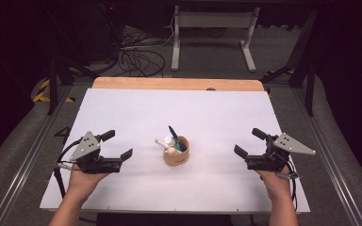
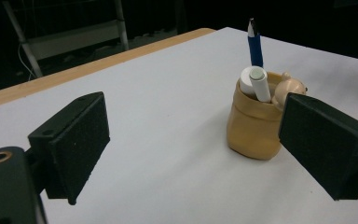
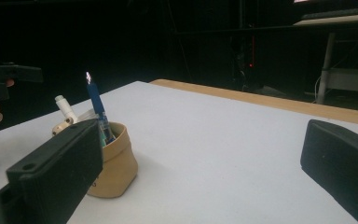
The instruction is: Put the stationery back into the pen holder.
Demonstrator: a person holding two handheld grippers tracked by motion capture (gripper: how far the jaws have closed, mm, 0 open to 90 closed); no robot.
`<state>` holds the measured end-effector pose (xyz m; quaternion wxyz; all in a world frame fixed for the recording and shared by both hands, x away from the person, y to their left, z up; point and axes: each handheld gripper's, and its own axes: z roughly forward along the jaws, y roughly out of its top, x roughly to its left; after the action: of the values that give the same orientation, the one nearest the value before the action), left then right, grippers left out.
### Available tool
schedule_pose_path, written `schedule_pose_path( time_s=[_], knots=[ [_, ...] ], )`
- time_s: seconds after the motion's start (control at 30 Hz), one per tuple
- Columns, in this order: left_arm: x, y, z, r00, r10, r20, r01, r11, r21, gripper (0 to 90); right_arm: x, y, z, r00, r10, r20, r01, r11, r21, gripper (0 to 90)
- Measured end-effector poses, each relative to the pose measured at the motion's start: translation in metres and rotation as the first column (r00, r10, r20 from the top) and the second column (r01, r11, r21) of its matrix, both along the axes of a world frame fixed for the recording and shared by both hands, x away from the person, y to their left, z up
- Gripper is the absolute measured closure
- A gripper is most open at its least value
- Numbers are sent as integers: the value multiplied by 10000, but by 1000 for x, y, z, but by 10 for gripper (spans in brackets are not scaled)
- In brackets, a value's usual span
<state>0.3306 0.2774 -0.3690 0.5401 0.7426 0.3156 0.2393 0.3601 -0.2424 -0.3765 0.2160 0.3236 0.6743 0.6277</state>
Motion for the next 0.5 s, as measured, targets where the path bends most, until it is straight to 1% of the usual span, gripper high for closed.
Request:
schedule_pose_path(
  time_s=[0.07, 0.13, 0.17, 0.33, 0.37, 0.4, 0.5],
  knots=[
    [0, 1, 0, 10000, -5, 23, 4, 10000, 22, 86, -1, -4, 1, 10000, -47, -25, 48, 10000, 88, 0],
    [0, 2, 0, 10000, 19, -25, -19, 10000, -58, 83, -1, -9, 1, 9999, -140, 17, 140, 9999, 80, 0],
    [0, 3, 0, 10000, 25, 13, -25, 10000, -16, 81, -1, -10, 1, 9999, -173, 0, 173, 9998, 88, 0],
    [0, 6, 0, 10000, 36, -9, -36, 9999, -115, 73, -2, -17, 1, 9996, -291, -28, 291, 9995, 135, 0],
    [0, 6, 0, 10000, 56, -10, -56, 9999, -138, 72, -2, -17, 2, 9995, -296, -95, 298, 9993, 232, 0],
    [0, 7, 0, 10000, 46, -4, -46, 9999, -132, 70, -2, -18, 1, 9996, -290, -39, 290, 9995, 141, 0],
    [-1, 9, 0, 10000, 89, 16, -89, 9998, -163, 68, -2, -20, 2, 9992, -391, 5, 391, 9991, 137, 0]
  ],
)
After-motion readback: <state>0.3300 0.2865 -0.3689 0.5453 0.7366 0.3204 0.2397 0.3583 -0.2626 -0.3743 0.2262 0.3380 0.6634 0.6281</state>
